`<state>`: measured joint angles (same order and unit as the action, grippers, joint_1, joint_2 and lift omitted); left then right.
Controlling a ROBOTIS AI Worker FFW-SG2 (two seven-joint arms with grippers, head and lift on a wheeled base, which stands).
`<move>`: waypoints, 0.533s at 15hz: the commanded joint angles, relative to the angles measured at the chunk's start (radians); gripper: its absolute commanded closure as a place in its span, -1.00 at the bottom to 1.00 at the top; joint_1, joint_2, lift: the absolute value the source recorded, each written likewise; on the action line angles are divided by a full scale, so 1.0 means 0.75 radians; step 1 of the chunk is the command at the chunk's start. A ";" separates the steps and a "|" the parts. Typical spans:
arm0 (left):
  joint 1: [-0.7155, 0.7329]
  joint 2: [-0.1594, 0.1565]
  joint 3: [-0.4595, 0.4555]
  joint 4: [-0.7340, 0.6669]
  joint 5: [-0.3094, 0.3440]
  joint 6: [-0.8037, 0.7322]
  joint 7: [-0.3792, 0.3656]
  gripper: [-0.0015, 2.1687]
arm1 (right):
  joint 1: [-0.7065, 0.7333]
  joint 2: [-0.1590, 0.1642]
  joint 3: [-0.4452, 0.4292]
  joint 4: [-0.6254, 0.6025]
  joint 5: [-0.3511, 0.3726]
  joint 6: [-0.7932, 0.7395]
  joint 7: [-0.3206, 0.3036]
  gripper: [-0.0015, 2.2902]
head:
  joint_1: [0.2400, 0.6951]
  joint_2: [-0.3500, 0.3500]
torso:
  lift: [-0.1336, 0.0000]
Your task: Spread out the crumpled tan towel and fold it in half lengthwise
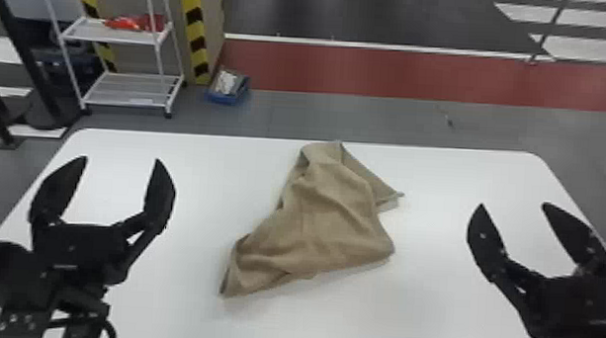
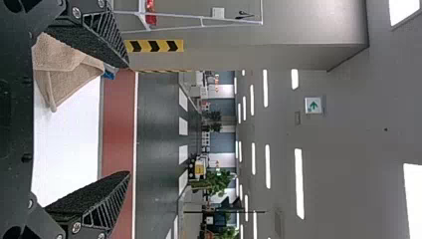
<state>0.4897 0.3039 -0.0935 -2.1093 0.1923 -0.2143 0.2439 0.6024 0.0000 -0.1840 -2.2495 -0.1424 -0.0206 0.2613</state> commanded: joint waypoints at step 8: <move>0.004 -0.002 0.002 -0.024 -0.035 0.113 -0.012 -0.95 | 0.011 0.001 0.029 -0.009 -0.002 -0.027 0.005 -0.88 | 1.00 -0.03 | -0.87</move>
<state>0.4964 0.3021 -0.0916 -2.1287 0.1736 -0.1676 0.2372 0.6115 0.0000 -0.1614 -2.2579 -0.1427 -0.0476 0.2662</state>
